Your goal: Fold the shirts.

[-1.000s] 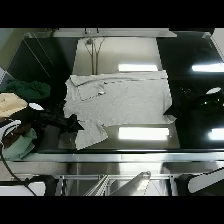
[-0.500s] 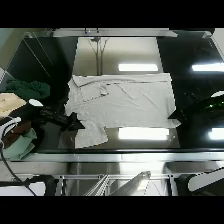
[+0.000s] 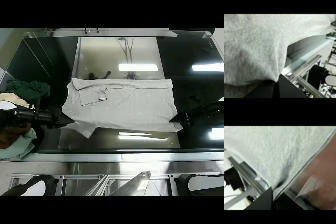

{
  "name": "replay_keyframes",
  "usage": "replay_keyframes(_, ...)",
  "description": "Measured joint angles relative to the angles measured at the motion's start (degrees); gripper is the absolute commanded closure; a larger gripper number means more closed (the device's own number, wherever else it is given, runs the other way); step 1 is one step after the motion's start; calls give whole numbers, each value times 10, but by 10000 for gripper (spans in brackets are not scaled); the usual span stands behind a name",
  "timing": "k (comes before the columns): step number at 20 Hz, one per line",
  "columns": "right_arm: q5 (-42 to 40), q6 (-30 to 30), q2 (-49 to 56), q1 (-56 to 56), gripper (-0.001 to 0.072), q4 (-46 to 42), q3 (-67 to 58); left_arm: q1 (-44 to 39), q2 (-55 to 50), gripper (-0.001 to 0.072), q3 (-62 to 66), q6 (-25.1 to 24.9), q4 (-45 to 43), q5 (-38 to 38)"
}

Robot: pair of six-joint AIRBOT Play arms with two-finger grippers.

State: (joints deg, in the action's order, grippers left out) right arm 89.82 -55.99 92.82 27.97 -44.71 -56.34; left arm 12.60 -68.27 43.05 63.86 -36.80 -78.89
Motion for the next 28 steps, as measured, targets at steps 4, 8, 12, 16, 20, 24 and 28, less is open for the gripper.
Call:
replay_keyframes(4,-60,-15,-37,-12,703,28,2,-31,-19,697,81,7,6,7)
replay_keyframes(8,-101,-26,-6,-22,703,74,-82,-43,-129,697,205,10,7,21)
replay_keyframes(12,-140,-41,77,-43,702,95,-214,-46,-255,697,341,13,8,31)
replay_keyframes(16,-174,-45,160,-74,672,102,-320,-50,-368,698,456,24,9,34)
replay_keyframes(20,-193,-47,202,-100,286,99,-363,-67,-447,-2,534,36,8,7)
replay_keyframes(24,-176,-62,214,-84,39,67,-406,-72,-480,-2,597,56,6,-16)
replay_keyframes(28,-167,-113,224,-44,51,18,-443,-49,-489,0,675,96,3,-56)
